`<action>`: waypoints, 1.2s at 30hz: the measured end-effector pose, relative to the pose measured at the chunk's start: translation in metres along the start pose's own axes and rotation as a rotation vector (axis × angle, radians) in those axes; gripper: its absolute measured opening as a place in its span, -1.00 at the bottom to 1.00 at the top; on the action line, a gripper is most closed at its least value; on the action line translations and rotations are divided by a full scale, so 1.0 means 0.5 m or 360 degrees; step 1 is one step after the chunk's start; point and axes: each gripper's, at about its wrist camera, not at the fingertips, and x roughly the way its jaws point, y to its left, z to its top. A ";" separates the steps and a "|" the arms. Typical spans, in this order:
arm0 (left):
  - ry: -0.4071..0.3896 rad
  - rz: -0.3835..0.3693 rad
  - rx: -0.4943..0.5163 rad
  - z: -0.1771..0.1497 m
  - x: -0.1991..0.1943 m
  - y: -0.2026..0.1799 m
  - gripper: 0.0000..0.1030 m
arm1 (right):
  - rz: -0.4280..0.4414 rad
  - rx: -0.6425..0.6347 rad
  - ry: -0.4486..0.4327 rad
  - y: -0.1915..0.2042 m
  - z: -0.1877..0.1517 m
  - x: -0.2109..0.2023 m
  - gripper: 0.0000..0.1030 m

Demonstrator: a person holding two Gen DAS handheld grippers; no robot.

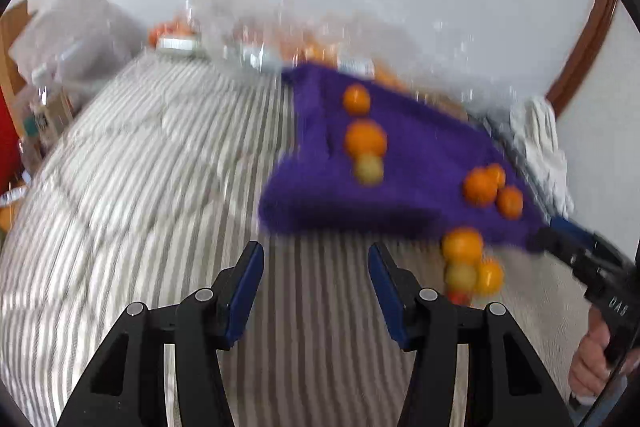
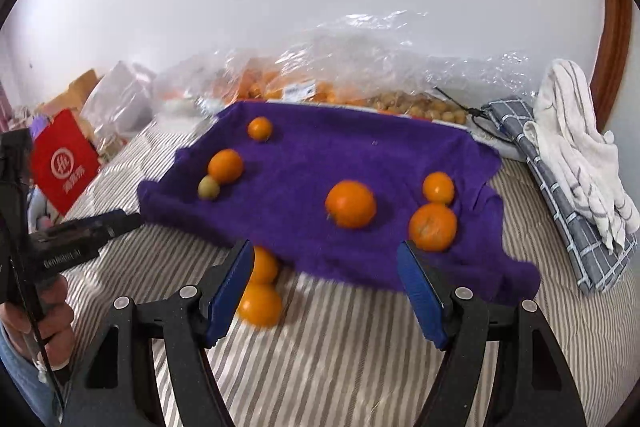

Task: Organize fruits
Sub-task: 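Open both tools to drop the oranges onto the towel, then grasp a large orange beside the towel with the right tool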

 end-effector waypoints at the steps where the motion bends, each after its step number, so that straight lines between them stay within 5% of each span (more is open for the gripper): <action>1: -0.0003 0.0031 0.0019 -0.009 -0.004 0.000 0.01 | -0.0001 -0.0015 0.0010 0.008 -0.008 -0.002 0.32; 7: 0.0030 0.0193 0.0070 -0.030 -0.016 0.011 0.01 | 0.0002 -0.0035 0.0074 0.034 -0.044 -0.001 0.09; 27: 0.0004 0.0157 0.0034 -0.025 -0.017 0.023 0.10 | 0.0070 -0.0121 0.0250 0.068 -0.071 0.089 0.08; 32: -0.0010 0.0122 -0.0013 -0.022 -0.018 0.033 0.10 | 0.0122 -0.0193 0.0250 0.074 -0.070 0.107 -0.28; 36: -0.0019 0.0095 -0.0042 -0.023 -0.020 0.039 0.10 | 0.0143 -0.0203 0.0216 0.073 -0.073 0.101 -0.32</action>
